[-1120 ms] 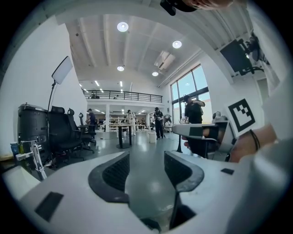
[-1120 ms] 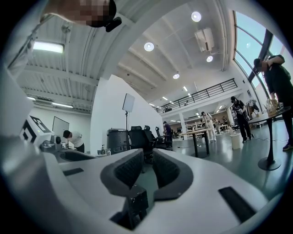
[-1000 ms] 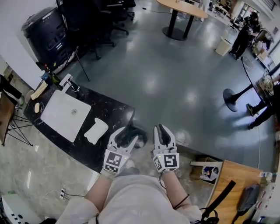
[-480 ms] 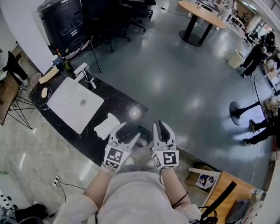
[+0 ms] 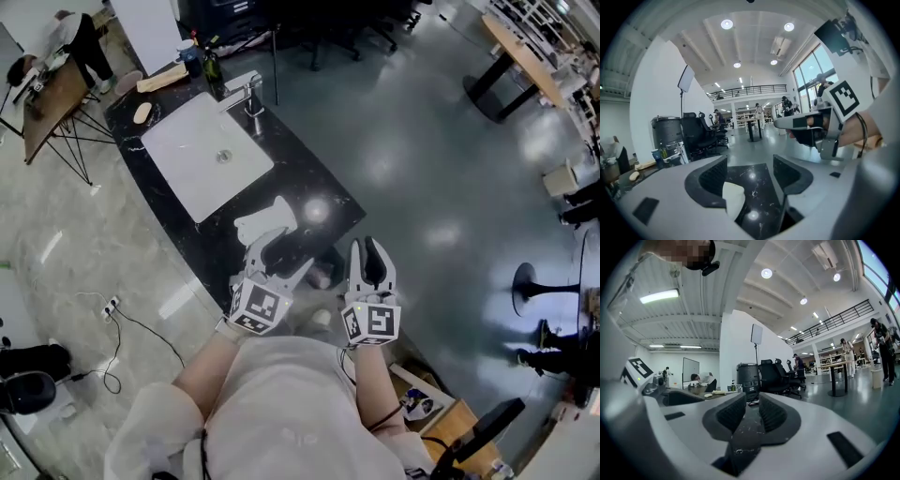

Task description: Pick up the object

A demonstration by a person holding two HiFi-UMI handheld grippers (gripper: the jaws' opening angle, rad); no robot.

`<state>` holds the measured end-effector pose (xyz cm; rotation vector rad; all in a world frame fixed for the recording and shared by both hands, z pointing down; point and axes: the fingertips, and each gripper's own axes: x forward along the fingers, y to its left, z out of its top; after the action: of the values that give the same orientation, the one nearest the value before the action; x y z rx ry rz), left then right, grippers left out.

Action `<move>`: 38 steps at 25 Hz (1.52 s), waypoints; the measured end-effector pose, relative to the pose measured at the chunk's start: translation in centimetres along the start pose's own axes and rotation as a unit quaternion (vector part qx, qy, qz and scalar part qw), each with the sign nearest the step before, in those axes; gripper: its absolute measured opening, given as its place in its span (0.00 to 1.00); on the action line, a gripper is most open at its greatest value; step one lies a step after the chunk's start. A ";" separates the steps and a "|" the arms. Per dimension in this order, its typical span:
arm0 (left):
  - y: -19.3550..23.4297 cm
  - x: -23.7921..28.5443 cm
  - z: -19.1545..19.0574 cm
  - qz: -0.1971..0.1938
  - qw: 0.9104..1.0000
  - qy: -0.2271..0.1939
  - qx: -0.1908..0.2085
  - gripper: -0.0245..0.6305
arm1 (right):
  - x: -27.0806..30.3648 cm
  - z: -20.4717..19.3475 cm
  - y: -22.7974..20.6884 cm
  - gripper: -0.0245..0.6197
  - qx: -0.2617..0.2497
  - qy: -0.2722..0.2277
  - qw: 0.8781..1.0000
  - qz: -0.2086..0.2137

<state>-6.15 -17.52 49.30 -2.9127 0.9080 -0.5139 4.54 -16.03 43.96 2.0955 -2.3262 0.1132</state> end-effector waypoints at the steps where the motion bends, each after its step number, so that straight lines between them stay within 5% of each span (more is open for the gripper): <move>1: 0.9 -0.3 -0.8 0.014 1.000 0.008 0.000 0.48 | 0.6 -0.5 0.4 0.16 0.000 0.005 1.000 0.008; 6: 4.5 -2.1 -4.7 0.074 0.995 0.062 -0.007 0.52 | 3.5 -2.3 2.6 0.16 0.003 0.029 0.998 0.059; 10: 6.7 -2.6 -8.1 0.079 0.989 0.116 0.036 0.56 | 5.7 -4.0 4.5 0.16 0.005 0.040 0.996 0.084; 16: 7.8 -2.4 -12.8 0.034 0.976 0.208 0.060 0.60 | 7.8 -6.3 7.4 0.16 0.019 0.063 0.990 0.126; 25: 8.0 0.8 -16.1 -0.026 0.953 0.284 0.100 0.69 | 9.3 -8.8 8.6 0.16 0.043 0.075 0.985 0.150; 32: 7.4 3.2 -18.1 -0.060 0.934 0.327 0.129 0.70 | 9.5 -10.2 7.5 0.16 0.052 0.084 0.984 0.149; 38: 8.2 4.8 -18.5 -0.062 0.931 0.337 0.129 0.71 | 9.5 -10.9 6.5 0.16 0.059 0.089 0.984 0.143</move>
<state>-12.91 -26.04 67.03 -2.5674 0.6189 -1.5709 -3.37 -24.11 55.03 1.6954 -2.5463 0.4312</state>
